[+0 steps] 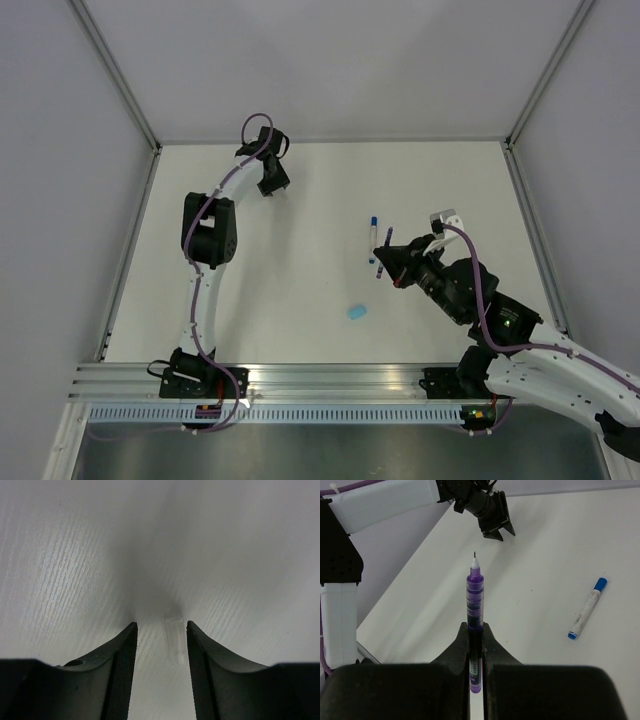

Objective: Insert the pens into the pen caps

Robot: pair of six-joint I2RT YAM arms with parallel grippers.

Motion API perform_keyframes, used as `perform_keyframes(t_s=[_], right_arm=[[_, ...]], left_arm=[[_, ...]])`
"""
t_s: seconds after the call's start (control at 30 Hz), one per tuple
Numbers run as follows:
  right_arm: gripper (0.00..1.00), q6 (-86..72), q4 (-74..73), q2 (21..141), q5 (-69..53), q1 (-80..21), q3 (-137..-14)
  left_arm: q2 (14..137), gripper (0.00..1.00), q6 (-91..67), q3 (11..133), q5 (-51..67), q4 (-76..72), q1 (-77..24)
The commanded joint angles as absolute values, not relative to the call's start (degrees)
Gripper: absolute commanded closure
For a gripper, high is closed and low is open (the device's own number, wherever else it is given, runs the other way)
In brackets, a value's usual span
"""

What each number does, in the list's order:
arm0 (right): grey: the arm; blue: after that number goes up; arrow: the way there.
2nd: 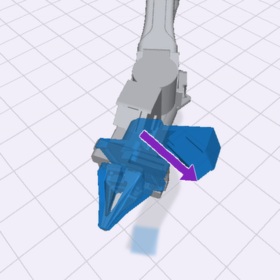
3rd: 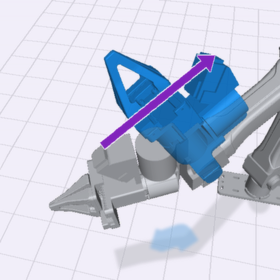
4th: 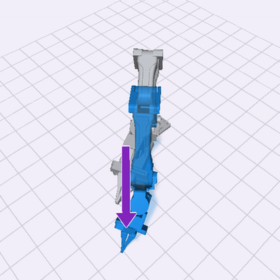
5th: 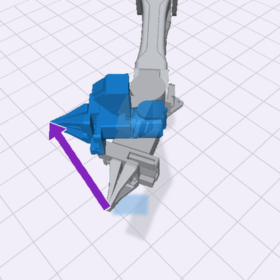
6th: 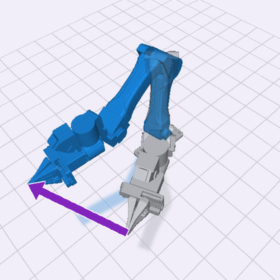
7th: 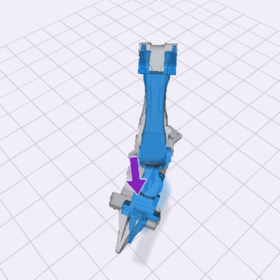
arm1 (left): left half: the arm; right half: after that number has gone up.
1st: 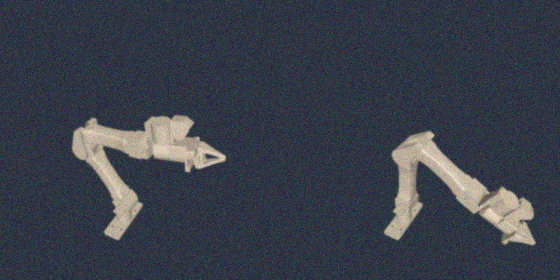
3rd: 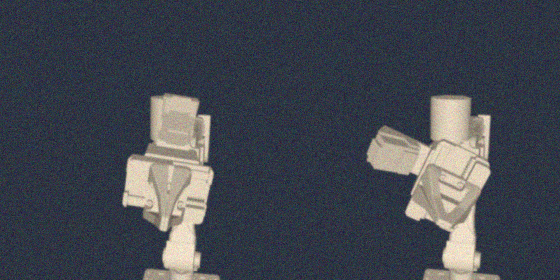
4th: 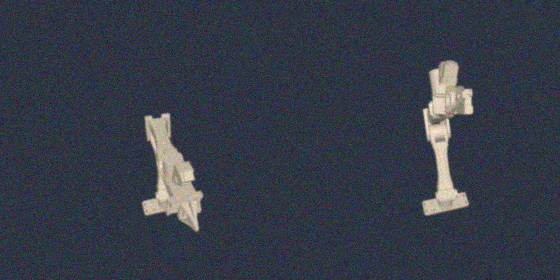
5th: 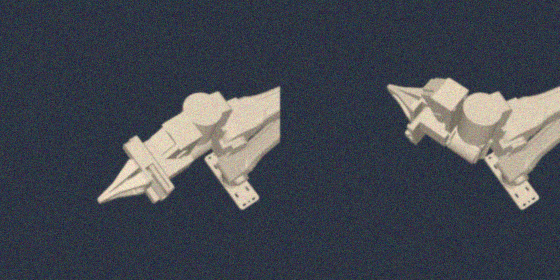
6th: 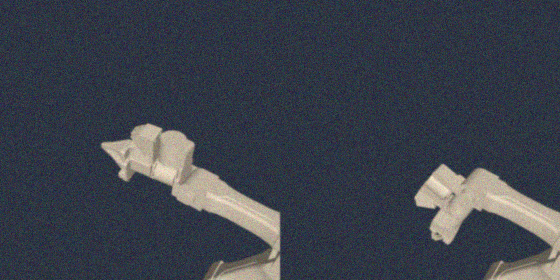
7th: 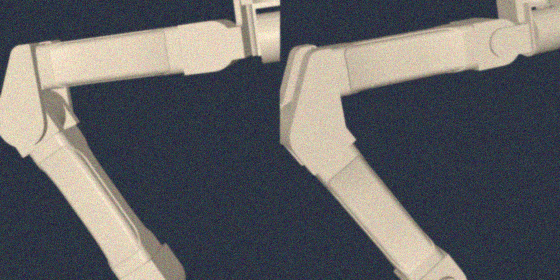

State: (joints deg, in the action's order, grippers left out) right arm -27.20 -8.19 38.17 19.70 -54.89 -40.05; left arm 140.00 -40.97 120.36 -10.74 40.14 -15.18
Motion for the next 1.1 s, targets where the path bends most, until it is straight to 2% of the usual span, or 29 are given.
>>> perform_keyframes(t_s=[0.0,0.17,0.33,0.6,1.07], right_arm=[[1.00,-27.6,-7.6,36.4,19.4,-55.0,-40.0],[1.00,-27.6,-7.7,35.5,19.5,-55.0,-39.8],[1.00,-27.5,-8.0,35.4,20.0,-54.9,-39.8],[1.00,-27.4,-8.0,35.6,20.6,-54.9,-39.9],[1.00,-27.1,-9.1,33.4,22.2,-55.0,-39.7]], left_arm=[[142.6,0.51,-38.1,121.4,-11.3,45.6,-15.6],[142.1,0.57,-36.0,122.3,-12.0,47.6,-16.4],[141.3,0.59,-35.2,122.3,-11.6,49.4,-16.5],[137.2,0.53,-38.4,118.9,-10.0,49.7,-17.8],[140.8,0.55,-41.7,119.6,-12.3,51.3,-17.8]])
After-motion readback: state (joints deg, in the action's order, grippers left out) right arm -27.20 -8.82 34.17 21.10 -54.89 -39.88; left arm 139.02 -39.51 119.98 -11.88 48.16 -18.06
